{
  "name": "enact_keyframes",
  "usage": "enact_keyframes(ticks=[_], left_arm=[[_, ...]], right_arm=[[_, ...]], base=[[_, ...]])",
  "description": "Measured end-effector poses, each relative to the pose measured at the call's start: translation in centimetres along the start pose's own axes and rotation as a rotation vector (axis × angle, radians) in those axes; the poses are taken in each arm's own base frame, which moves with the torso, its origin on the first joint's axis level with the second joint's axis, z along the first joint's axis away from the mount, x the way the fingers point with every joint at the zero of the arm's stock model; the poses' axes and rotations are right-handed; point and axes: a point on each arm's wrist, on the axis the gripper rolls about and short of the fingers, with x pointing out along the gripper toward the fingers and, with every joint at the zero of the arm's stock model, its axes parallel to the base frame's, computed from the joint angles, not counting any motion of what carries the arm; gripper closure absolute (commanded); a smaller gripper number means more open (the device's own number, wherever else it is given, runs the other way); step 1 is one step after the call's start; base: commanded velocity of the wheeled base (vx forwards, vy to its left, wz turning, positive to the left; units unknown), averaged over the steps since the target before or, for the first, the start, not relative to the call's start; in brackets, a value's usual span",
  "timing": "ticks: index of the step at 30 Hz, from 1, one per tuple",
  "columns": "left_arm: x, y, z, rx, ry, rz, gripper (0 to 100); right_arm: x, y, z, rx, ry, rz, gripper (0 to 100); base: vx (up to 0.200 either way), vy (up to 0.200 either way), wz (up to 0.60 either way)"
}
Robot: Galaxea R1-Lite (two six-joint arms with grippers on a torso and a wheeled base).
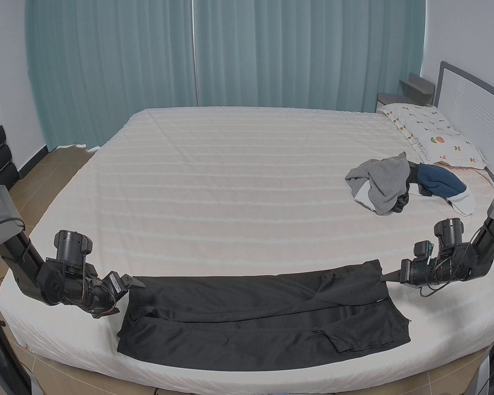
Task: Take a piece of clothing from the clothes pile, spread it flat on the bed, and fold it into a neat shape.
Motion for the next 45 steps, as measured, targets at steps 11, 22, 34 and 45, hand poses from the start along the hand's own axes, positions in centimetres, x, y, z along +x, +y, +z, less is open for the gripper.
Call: enact_keyframes(ticks=[11, 22, 34, 45], left_arm=[[1.1, -0.3, -0.5, 0.011, 0.024, 0.015, 100], [1.3, -0.2, -0.7, -0.012, 0.026, 0.031, 100], [0.6, -0.2, -0.4, -0.022, -0.02, 0.049, 100], [-0.5, -0.5, -0.1, -0.019, -0.055, 0.033, 100]], right_arm=[[0.2, -0.3, -0.1, 0.066, 0.002, 0.0, 0], [-0.9, 1.1, 0.0, 0.298, -0.022, -0.009, 0], [-0.6, 6.3, -2.4, 0.555, -0.039, -0.143, 0], [0.9, 8.5, -3.5, 0.62, -0.072, -0.232, 0]], base=[[0.0, 0.0, 0.0], [0.0, 0.0, 0.0], [0.0, 0.0, 0.0], [0.0, 0.0, 0.0]])
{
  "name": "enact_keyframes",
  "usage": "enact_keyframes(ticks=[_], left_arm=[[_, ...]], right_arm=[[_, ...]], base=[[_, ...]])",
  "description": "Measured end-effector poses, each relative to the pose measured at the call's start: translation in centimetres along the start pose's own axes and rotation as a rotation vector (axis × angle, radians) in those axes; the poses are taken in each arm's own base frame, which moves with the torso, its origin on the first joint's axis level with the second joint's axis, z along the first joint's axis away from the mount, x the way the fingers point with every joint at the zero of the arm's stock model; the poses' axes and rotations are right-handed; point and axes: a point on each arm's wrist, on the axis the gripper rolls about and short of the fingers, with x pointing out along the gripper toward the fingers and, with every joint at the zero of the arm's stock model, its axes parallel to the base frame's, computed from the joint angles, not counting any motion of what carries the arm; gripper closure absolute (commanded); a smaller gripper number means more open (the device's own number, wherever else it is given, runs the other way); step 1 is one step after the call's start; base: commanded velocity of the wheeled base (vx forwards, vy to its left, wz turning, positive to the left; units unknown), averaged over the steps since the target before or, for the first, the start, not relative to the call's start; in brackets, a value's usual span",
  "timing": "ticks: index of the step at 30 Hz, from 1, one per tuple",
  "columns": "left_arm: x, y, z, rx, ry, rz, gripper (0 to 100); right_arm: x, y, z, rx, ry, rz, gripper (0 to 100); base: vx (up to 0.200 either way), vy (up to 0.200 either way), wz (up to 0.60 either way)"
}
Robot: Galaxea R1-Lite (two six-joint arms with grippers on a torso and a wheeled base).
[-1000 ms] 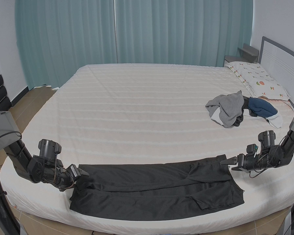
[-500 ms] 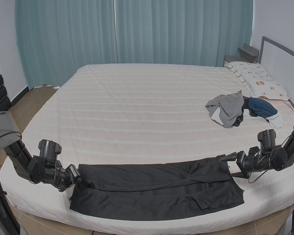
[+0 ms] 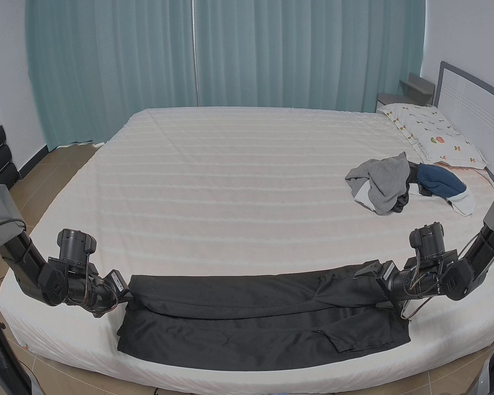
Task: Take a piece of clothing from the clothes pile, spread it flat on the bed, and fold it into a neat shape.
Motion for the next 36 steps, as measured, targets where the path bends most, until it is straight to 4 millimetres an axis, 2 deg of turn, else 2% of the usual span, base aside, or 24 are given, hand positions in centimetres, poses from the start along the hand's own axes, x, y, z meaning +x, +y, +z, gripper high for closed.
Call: enact_keyframes(ticks=[19, 20, 28, 36], left_arm=[[-0.3, 0.0, 0.2, 0.001, -0.013, -0.005, 100], [-0.3, 0.1, 0.2, 0.002, -0.013, -0.004, 100], [0.0, 0.2, 0.1, 0.002, -0.002, 0.002, 100], [0.6, 0.5, -0.1, 0.005, 0.018, 0.019, 100]], right_arm=[[1.8, -0.5, -0.2, 0.066, -0.034, -0.07, 0], [1.9, -0.5, -0.2, 0.067, -0.035, -0.071, 100], [2.7, -0.5, 0.0, 0.07, -0.033, -0.081, 100], [2.4, -0.5, 0.2, 0.073, -0.039, -0.076, 100]], base=[[0.0, 0.0, 0.0], [0.0, 0.0, 0.0], [0.0, 0.0, 0.0], [0.0, 0.0, 0.0]])
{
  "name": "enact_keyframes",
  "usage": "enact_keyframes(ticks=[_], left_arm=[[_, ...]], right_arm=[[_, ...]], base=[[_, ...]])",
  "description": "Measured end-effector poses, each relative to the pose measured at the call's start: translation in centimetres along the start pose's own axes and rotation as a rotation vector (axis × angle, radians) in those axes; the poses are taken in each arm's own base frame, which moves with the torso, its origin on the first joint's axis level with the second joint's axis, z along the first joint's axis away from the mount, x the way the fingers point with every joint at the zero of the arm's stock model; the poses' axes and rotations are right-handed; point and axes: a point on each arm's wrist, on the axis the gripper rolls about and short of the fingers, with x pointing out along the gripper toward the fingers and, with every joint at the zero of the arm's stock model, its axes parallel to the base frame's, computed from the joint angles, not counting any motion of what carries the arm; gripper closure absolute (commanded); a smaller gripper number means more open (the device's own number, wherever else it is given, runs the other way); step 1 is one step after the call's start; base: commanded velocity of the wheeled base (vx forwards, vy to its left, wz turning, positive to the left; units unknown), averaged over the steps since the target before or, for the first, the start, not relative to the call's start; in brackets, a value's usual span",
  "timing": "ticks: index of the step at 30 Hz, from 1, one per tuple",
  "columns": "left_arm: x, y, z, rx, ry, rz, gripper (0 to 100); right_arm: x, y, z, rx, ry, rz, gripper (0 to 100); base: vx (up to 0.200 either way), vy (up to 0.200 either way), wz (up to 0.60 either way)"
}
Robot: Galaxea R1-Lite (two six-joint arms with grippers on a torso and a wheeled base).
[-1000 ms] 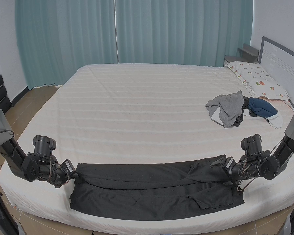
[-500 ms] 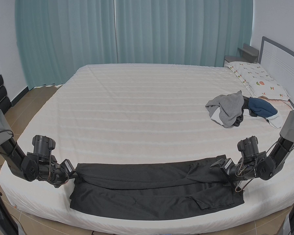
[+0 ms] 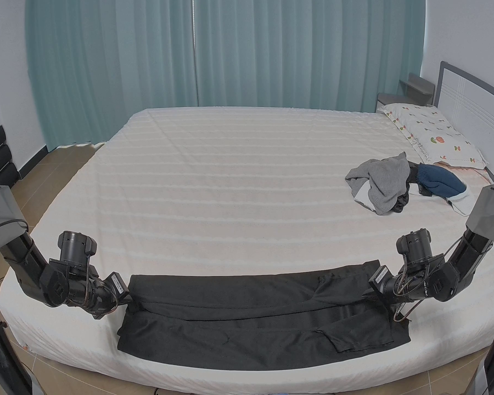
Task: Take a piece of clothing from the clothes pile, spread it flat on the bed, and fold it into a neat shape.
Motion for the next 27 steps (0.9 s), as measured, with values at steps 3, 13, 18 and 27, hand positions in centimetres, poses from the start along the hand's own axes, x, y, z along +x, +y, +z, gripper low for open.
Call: enact_keyframes(ticks=[3, 13, 18, 27], left_arm=[[0.1, 0.0, -0.1, 0.003, 0.005, 0.002, 100], [0.3, -0.1, -0.3, 0.008, 0.016, 0.0, 0], [0.3, -0.2, -0.5, 0.005, 0.026, -0.007, 0], [1.1, -1.0, 0.0, 0.028, -0.015, -0.041, 100]], right_arm=[[-0.4, 0.2, 0.1, -0.001, -0.006, 0.012, 100], [-1.0, 0.3, 0.0, -0.004, -0.009, 0.024, 100], [-1.0, 0.3, 0.0, -0.005, -0.009, 0.023, 100], [-1.0, 0.4, -0.1, -0.008, -0.008, 0.027, 100]], base=[[0.0, 0.0, 0.0], [0.0, 0.0, 0.0], [0.0, 0.0, 0.0], [0.0, 0.0, 0.0]])
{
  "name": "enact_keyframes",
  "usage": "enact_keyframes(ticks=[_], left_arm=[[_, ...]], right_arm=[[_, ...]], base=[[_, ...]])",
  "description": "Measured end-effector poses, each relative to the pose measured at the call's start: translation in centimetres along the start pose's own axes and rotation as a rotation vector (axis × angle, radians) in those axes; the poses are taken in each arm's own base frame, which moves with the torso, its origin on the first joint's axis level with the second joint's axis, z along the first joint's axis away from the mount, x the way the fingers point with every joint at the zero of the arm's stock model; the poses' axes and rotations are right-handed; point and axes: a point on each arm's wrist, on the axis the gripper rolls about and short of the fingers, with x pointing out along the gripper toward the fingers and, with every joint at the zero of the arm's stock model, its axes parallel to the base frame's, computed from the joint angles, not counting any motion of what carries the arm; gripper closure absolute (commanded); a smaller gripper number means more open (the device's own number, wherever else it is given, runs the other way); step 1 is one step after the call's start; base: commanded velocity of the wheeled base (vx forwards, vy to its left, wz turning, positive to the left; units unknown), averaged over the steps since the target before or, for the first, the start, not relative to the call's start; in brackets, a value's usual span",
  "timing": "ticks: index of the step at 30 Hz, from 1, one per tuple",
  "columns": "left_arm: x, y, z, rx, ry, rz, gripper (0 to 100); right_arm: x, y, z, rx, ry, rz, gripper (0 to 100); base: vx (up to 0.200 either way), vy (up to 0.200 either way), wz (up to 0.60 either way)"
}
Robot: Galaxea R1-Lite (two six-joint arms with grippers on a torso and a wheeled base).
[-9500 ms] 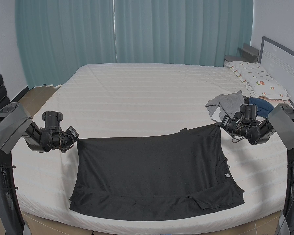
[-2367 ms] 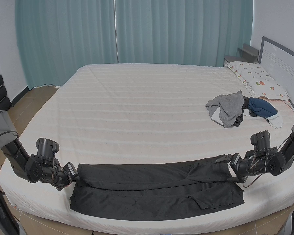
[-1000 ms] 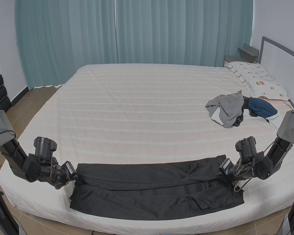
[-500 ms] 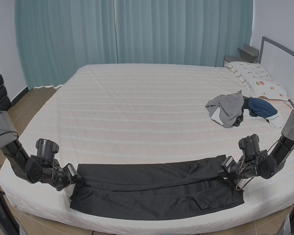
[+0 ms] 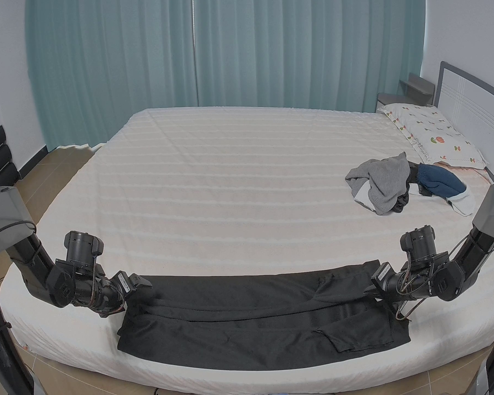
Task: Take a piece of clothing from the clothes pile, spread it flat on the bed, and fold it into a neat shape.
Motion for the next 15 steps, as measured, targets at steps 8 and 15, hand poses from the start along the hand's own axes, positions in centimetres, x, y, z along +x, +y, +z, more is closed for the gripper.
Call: enact_keyframes(ticks=[8, 15], left_arm=[[0.9, 0.05, 0.27, 0.012, -0.039, 0.011, 100], [1.04, 0.17, 0.53, 0.008, -0.046, 0.015, 100]], right_arm=[[0.03, 0.14, 0.06, -0.002, -0.003, 0.004, 100], [-0.07, 0.26, 0.13, -0.002, -0.006, 0.01, 100]], base=[[0.0, 0.0, 0.0], [0.0, 0.0, 0.0]])
